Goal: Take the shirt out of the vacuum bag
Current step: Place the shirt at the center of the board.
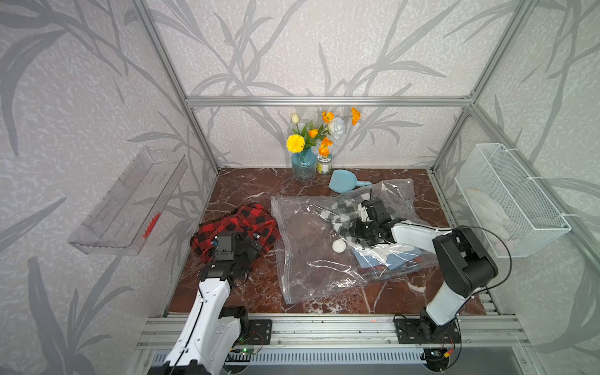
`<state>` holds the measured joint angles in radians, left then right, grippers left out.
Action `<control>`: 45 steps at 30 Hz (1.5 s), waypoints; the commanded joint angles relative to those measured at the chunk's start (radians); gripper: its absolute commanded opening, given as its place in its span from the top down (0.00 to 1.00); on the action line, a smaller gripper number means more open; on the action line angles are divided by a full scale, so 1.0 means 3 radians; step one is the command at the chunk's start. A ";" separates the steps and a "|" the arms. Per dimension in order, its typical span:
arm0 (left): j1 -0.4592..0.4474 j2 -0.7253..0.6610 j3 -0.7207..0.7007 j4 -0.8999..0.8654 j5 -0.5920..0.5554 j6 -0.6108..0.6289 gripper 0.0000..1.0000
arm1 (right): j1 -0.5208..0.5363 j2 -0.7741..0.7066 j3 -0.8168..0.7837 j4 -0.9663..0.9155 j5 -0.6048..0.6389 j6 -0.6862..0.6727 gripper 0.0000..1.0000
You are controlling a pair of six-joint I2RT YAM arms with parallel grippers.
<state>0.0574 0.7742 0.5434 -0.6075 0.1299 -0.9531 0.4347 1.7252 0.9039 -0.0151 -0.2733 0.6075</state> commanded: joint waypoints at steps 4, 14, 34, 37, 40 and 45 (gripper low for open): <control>0.0587 0.0173 0.0557 -0.0751 -0.0219 0.0447 0.00 | -0.0003 0.0059 0.0008 -0.0527 -0.0076 -0.0090 0.88; 0.1164 0.0942 0.0546 -0.0085 0.0134 0.0762 0.00 | -0.0002 0.0090 0.0103 -0.0505 -0.0199 -0.0138 0.82; 0.1414 0.1685 0.0462 0.0437 0.0511 0.0944 0.68 | -0.0002 0.0242 0.0275 -0.0577 -0.0270 -0.0246 0.82; 0.1410 0.1511 0.0459 0.0311 0.0532 0.0987 0.79 | -0.0002 0.0227 0.0313 -0.0628 -0.0265 -0.0251 0.83; 0.1401 0.1207 0.0496 0.0172 0.0634 0.1031 0.82 | -0.0003 0.0204 0.0345 -0.0686 -0.0232 -0.0272 0.83; 0.1358 0.0992 0.0726 -0.0198 0.0664 0.1128 0.84 | -0.0002 0.0200 0.0400 -0.0779 -0.0200 -0.0306 0.83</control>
<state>0.4709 1.0946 0.7143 -0.5777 0.3134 -0.6521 0.4316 1.7618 1.0122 -0.1646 -0.3492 0.5350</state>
